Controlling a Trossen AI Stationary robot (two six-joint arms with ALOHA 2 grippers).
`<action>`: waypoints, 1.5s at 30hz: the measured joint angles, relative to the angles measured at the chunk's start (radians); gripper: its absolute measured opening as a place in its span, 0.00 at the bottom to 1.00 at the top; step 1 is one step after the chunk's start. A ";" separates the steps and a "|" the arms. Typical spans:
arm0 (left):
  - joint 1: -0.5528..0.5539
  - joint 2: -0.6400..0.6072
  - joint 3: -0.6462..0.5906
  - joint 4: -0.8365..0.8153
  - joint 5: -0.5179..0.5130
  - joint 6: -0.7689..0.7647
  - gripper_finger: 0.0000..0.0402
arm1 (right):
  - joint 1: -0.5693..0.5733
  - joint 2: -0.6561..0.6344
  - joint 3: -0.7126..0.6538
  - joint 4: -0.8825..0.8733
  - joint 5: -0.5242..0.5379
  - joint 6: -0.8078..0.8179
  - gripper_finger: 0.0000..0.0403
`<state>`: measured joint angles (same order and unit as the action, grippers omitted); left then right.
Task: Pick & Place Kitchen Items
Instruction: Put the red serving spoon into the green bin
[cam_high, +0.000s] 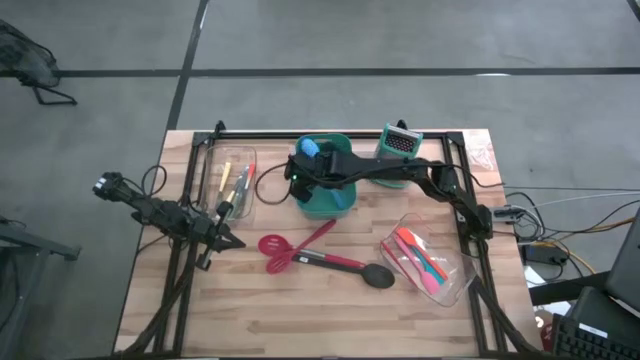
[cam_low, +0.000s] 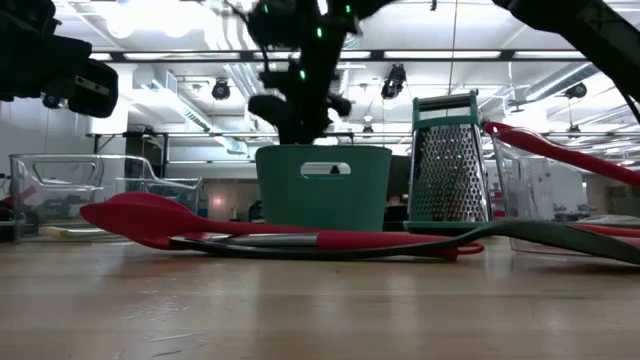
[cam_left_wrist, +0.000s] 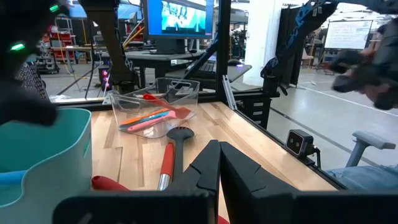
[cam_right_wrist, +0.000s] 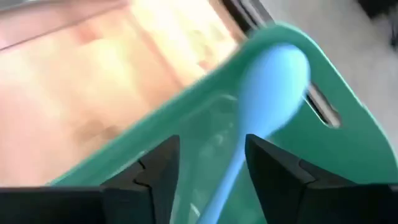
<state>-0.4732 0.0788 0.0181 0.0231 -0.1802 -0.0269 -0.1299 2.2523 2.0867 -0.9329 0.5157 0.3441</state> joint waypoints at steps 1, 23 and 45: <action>0.000 0.000 0.000 0.000 0.000 0.000 0.03 | 0.019 -0.001 0.010 -0.005 -0.001 -0.028 0.45; 0.000 0.001 0.000 0.001 0.000 0.000 0.03 | 0.453 0.133 -0.016 0.271 -0.197 -0.442 0.43; 0.000 0.003 0.000 0.002 0.000 0.000 0.03 | 0.453 0.219 -0.029 0.388 -0.094 -0.504 0.38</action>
<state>-0.4734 0.0814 0.0181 0.0246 -0.1803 -0.0269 0.3233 2.4714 2.0572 -0.5451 0.4217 -0.1602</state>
